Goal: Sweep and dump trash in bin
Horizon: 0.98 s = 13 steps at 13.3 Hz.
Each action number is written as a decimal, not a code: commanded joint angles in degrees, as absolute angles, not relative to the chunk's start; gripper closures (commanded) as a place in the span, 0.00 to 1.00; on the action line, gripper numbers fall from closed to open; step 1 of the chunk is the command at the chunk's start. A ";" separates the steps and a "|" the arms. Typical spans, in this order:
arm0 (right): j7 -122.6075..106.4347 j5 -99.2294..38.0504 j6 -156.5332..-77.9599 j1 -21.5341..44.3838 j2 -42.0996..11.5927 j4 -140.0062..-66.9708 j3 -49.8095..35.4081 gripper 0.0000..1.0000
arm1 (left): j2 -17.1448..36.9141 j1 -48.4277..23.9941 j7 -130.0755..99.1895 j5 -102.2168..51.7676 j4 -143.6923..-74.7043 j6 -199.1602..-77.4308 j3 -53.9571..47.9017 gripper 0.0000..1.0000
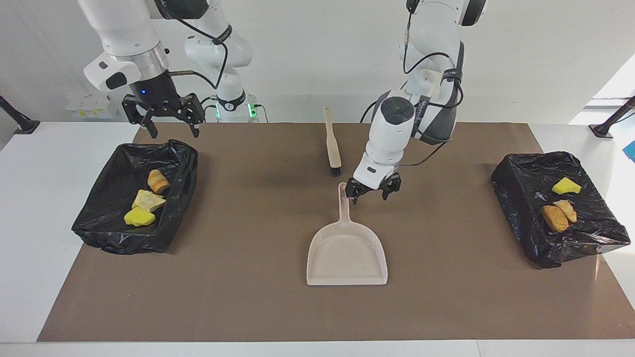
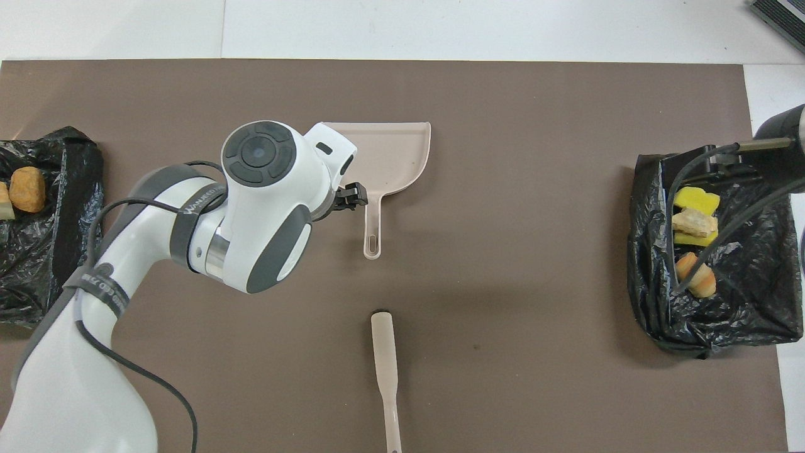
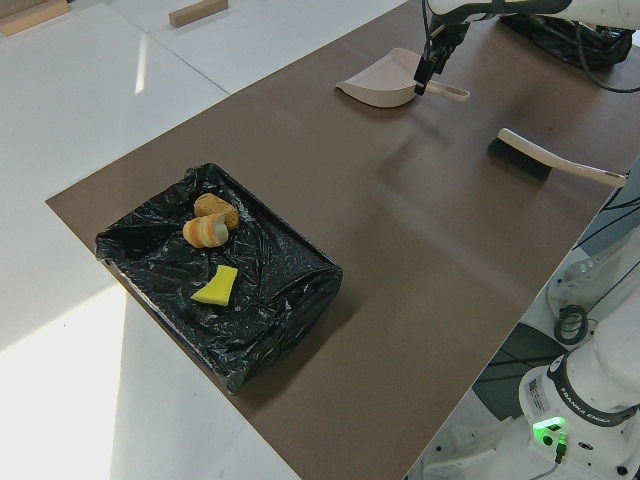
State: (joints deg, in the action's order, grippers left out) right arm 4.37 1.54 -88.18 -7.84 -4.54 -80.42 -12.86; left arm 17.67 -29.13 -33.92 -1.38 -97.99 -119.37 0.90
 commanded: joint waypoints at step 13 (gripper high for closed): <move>4.04 1.14 -85.25 0.00 3.33 -90.87 -4.22 0.00 | 3.09 -6.41 6.68 -0.62 -98.00 -102.40 0.62 0.00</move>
State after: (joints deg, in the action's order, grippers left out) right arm 4.37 1.50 -84.47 -0.14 -0.25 -86.13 -4.69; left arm 5.79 -6.60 5.50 -1.35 -97.15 -103.97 1.30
